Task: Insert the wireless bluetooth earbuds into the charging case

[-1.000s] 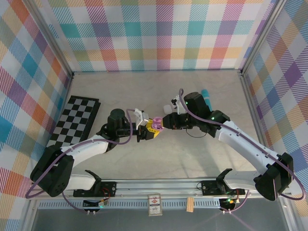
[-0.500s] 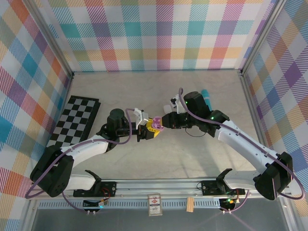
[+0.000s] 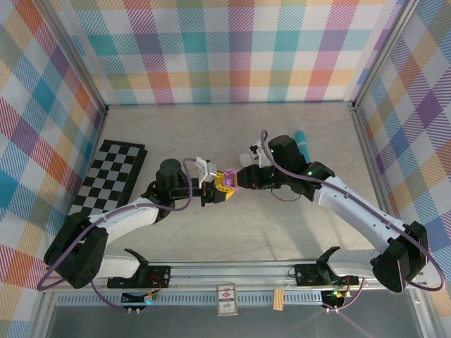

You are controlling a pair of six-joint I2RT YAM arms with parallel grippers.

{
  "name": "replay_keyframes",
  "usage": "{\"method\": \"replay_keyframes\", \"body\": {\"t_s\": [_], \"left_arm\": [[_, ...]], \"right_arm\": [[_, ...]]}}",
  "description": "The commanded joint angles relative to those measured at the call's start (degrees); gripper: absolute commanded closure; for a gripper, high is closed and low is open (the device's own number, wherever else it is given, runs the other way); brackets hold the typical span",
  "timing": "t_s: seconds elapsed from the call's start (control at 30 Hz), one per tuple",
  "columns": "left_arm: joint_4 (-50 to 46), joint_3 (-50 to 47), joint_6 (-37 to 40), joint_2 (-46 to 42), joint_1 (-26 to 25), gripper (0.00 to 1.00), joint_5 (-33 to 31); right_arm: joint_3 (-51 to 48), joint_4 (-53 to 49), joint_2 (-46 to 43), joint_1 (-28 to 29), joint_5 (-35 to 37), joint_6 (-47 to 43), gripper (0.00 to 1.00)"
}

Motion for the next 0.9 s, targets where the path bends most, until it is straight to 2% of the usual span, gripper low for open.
{"method": "replay_keyframes", "body": {"t_s": [0.0,0.2,0.33,0.47,0.57,0.67,0.87], "left_arm": [[3.2,1.7,-0.1,-1.3,-0.3,0.71,1.3],[4.2,1.0,-0.2,-1.1,-0.3,0.71,0.4],[4.8,0.7,-0.2,-1.1,-0.3,0.71,0.3],[4.3,0.9,-0.1,-1.2,-0.3,0.71,1.5],[4.5,1.0,-0.1,-1.0,-0.3,0.71,2.3],[4.7,1.0,0.0,-1.0,-0.3,0.71,2.3],[4.6,0.9,-0.1,-2.2,-0.3,0.71,0.9]], "right_arm": [[-0.1,0.0,0.2,-0.3,0.0,-0.5,0.68],[0.1,-0.2,-2.7,-0.3,0.4,-2.8,0.54],[-0.1,0.2,-6.3,-0.3,1.2,-5.4,0.39],[3.1,-2.0,-7.6,-0.4,8.5,-5.5,0.24],[6.5,-4.2,-5.1,-0.7,15.0,-4.1,0.22],[11.7,-8.4,-0.5,-0.8,18.1,-4.2,0.22],[16.7,-9.8,5.8,-0.8,15.2,-6.5,0.22]]}}
